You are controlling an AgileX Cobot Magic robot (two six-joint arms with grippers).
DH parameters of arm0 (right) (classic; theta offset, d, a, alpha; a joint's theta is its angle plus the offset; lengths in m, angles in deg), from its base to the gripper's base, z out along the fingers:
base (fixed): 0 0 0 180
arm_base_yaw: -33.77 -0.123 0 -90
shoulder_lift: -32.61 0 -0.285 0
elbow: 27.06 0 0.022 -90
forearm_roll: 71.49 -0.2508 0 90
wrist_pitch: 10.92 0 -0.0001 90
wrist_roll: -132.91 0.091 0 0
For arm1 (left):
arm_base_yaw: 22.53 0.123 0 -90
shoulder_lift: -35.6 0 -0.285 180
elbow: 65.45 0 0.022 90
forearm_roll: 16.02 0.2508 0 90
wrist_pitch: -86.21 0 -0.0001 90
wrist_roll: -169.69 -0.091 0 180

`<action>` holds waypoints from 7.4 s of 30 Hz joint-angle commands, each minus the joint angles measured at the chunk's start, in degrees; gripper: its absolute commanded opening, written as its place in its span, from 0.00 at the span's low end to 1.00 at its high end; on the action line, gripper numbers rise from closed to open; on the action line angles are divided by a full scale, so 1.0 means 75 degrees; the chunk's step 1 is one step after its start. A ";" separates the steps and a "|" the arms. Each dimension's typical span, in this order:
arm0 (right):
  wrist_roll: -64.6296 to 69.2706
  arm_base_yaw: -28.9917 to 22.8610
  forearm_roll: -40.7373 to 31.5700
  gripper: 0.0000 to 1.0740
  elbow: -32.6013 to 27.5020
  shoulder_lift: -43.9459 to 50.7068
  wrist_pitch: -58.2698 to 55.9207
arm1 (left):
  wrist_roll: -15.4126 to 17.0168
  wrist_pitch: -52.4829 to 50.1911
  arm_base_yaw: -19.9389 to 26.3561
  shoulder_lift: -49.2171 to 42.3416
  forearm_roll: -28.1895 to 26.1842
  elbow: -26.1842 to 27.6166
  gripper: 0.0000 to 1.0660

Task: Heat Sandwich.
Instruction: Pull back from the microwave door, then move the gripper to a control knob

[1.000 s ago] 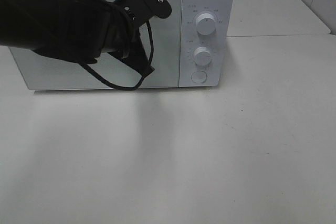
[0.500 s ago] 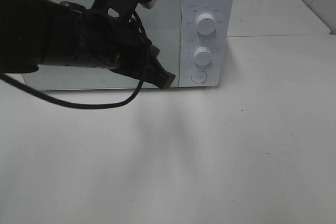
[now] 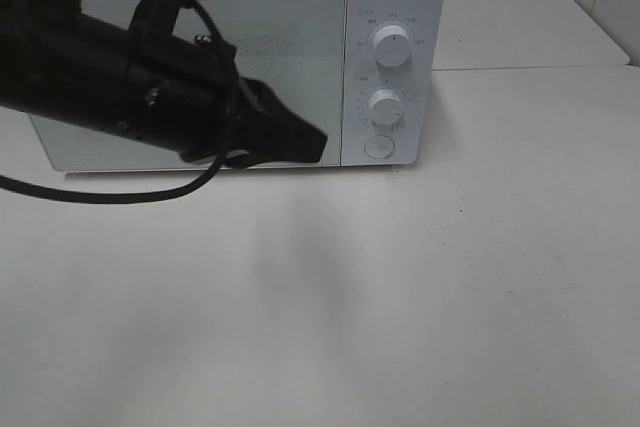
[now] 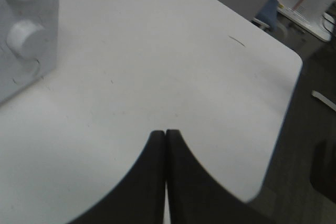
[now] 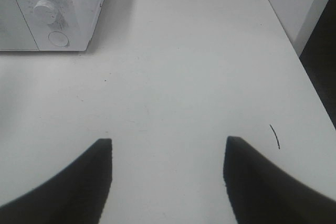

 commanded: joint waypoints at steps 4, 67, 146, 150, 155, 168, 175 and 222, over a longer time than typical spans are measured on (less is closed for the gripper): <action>-0.0084 0.0053 -0.0008 0.57 -0.0015 0.0183 -0.0015 | 0.2743 0.1192 0.0726 -0.0611 0.2926 -0.0015 0.00; -0.0084 0.0053 -0.0008 0.57 -0.0015 0.0183 -0.0015 | 0.9977 0.3911 0.5348 -1.1390 0.9870 -0.2979 0.54; -0.0061 0.0053 0.0000 0.57 0.0168 0.0183 0.0351 | 0.9664 0.3858 0.4866 -1.2254 0.9924 -0.3125 0.54; -0.0061 0.0053 0.0000 0.57 0.0206 0.0176 0.1131 | 0.9664 0.3858 0.4866 -1.2254 0.9924 -0.3125 0.54; -0.0061 0.0053 -0.0008 0.57 0.0076 -0.0405 0.2269 | 0.9664 0.3858 0.4866 -1.2254 0.9924 -0.3125 0.54; -0.0061 0.0053 -0.0031 0.57 -0.0145 -0.2269 0.4599 | 0.9664 0.3858 0.4866 -1.2254 0.9924 -0.3125 0.54; -0.0061 0.0053 -0.0023 0.57 -0.0145 -0.3377 0.6150 | 0.9664 0.3858 0.4866 -1.2254 0.9924 -0.3125 0.54; -0.0176 -0.3843 -0.1031 0.55 -0.0130 -1.0657 1.2101 | 0.9679 0.3858 0.4866 -1.2254 0.9924 -0.3125 0.54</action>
